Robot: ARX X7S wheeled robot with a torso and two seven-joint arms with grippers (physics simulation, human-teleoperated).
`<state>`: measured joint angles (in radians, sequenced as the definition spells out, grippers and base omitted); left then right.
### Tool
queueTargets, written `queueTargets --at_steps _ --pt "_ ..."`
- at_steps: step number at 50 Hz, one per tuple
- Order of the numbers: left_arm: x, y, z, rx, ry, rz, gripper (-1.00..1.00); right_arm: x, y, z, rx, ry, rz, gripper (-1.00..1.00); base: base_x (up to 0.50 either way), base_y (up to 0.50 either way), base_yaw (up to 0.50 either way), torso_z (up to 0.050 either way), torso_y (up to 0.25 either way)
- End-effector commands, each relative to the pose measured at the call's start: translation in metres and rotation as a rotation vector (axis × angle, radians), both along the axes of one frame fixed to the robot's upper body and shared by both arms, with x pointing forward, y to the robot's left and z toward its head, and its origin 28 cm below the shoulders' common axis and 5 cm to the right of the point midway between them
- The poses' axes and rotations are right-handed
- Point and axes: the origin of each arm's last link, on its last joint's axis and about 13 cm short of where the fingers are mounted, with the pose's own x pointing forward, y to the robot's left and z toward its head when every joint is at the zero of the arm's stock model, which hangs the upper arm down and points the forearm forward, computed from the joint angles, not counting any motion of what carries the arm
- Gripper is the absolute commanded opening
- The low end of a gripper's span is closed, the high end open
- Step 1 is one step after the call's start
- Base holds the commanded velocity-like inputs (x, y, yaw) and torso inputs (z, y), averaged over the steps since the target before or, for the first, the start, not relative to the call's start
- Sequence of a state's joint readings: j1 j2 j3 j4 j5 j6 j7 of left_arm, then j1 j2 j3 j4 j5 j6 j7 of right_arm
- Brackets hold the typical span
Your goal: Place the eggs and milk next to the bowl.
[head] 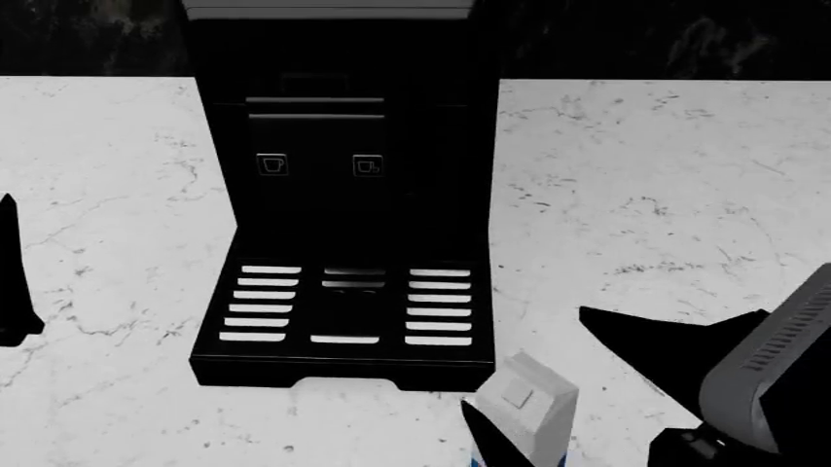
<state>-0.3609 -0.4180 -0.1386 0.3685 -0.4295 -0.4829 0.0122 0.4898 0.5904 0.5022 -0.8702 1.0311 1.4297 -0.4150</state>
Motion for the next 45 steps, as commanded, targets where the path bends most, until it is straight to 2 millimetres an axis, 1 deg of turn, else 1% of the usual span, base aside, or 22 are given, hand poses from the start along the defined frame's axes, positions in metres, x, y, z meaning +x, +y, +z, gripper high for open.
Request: queueTargets --at_steps 1,18,32,45 --pt "-0.002 0.001 -0.001 -0.009 0.002 -0.006 1.00 0.007 0.005 -0.012 0.005 0.047 0.020 1.00 0.00 0.00 0.00 0.000 0.000" --pt "-0.001 0.002 -0.003 -0.009 0.001 -0.004 1.00 0.025 0.006 -0.028 0.047 0.086 0.008 1.00 0.00 0.00 0.00 0.000 0.000" --pt "-0.003 0.004 -0.004 -0.009 0.003 0.001 1.00 0.036 0.004 -0.043 0.080 0.129 -0.023 1.00 0.00 0.00 0.00 0.000 0.000" --pt "-0.002 0.005 -0.005 -0.007 0.002 0.004 1.00 0.042 0.001 -0.056 0.087 0.157 -0.038 1.00 0.00 0.00 0.00 0.000 0.000"
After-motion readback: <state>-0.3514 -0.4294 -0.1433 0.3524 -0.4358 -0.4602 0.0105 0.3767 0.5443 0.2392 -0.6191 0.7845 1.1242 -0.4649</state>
